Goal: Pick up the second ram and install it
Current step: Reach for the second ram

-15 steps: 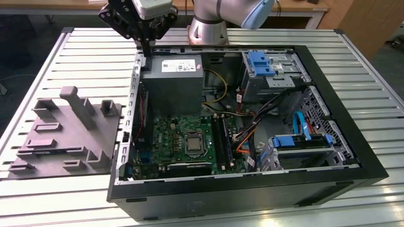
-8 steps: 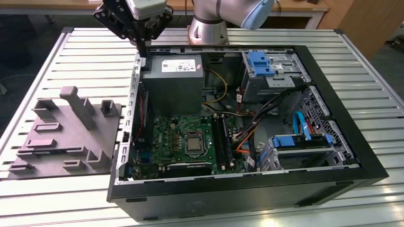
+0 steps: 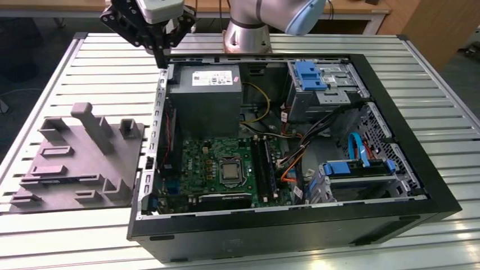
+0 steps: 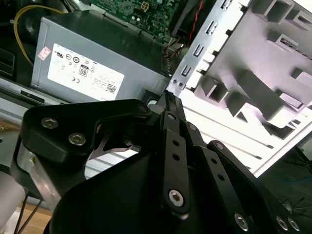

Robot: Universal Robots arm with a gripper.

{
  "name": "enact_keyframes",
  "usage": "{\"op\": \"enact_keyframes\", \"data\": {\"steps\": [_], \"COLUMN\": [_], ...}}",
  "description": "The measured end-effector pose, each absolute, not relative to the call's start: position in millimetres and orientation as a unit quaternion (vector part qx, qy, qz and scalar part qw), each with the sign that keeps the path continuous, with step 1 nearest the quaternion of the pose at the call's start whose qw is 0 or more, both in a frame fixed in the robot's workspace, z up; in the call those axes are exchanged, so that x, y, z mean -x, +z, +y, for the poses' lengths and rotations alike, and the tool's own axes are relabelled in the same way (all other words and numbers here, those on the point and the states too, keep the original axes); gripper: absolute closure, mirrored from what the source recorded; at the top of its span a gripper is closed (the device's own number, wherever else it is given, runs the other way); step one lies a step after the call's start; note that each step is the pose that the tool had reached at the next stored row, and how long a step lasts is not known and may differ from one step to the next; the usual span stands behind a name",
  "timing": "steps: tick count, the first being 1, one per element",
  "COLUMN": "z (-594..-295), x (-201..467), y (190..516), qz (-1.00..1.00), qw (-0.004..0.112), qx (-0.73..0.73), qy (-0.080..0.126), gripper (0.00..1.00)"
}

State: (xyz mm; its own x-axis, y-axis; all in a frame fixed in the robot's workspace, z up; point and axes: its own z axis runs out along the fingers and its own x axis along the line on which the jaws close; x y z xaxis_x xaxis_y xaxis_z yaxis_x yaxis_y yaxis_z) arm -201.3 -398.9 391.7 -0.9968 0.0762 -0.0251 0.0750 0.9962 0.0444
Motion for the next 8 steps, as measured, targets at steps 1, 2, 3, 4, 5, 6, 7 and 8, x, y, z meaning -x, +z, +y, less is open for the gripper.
{"op": "enact_keyframes", "data": {"steps": [1,2,3,4,5,6,7,8], "z": [-399,-399,-399,-399,-399,-399,-399,-399], "x": [203,205,208,210,212,214,216,218], "y": [392,392,392,392,392,392,391,391], "qz": [0.999,0.999,0.999,0.999,0.999,0.999,0.999,0.999], "qw": [0.013,0.013,0.013,0.013,0.013,0.013,0.013,0.014], "qx": [-0.038,-0.038,-0.038,-0.038,-0.038,-0.038,-0.038,-0.038], "qy": [0.022,0.022,0.022,0.022,0.022,0.022,0.022,0.022], "gripper": [0.90,0.90,0.90,0.90,0.90,0.90,0.90,0.90]}}
